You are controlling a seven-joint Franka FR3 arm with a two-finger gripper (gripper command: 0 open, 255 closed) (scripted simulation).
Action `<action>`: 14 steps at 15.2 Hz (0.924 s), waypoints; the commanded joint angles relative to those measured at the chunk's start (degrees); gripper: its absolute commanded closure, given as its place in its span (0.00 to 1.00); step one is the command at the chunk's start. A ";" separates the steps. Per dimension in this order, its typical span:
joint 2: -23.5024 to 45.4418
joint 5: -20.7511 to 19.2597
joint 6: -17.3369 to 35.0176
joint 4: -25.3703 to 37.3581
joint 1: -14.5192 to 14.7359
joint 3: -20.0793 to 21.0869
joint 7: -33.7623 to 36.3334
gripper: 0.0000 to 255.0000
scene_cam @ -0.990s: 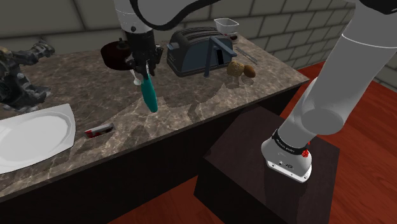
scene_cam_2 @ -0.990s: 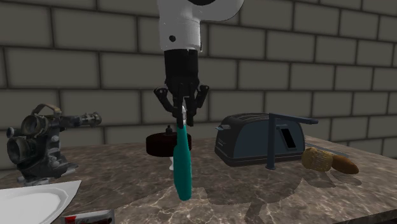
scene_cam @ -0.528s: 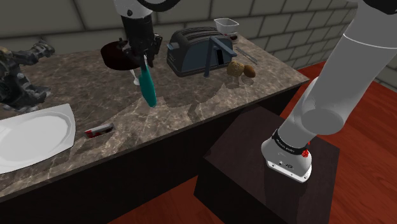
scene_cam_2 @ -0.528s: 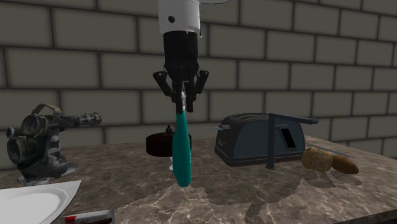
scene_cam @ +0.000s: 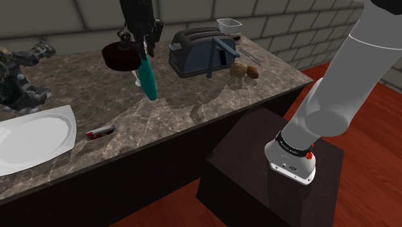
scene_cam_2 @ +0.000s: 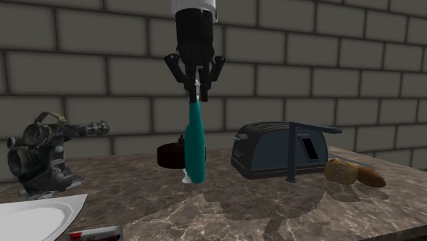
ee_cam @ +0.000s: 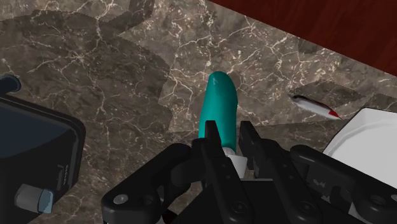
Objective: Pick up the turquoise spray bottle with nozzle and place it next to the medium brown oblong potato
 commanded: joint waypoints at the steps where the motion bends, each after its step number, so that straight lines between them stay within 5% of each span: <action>1: 0.15 -0.02 -1.57 1.70 0.04 0.02 -0.19 1.00; 14: 2.13 -0.81 -12.23 14.11 0.86 0.42 -0.77 1.00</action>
